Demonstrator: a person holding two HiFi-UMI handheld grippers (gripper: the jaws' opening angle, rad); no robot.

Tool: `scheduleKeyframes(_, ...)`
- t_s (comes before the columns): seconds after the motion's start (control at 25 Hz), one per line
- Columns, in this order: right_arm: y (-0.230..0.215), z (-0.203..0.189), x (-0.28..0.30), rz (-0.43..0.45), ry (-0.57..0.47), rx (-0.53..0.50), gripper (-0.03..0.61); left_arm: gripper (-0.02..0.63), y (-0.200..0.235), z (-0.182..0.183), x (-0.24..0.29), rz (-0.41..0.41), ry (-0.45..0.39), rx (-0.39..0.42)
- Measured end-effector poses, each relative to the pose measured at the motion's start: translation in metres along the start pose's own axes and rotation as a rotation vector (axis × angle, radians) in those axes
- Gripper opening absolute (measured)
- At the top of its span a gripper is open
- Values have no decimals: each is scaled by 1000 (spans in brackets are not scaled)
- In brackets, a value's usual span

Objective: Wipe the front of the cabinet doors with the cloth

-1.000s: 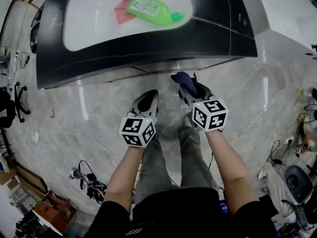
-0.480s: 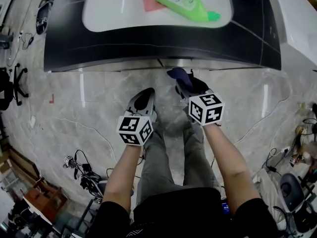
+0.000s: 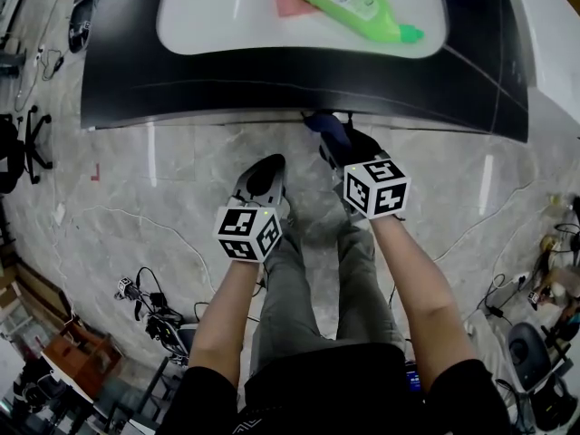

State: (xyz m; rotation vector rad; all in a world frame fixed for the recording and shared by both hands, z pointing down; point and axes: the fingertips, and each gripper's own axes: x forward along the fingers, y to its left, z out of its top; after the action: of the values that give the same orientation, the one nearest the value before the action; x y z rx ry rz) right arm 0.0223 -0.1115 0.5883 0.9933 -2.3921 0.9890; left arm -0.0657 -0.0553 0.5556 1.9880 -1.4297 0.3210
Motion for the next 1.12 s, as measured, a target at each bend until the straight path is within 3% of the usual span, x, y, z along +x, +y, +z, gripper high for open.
scheduleKeyframes(0.44,-59,0,-48,-84,-47,37,120,11,-50,-7,34,-72,47,50)
scheduleKeyframes(1.12,-207,-6,-167,-290,-154,144,120,11,-168,-32,96,-201,91,120)
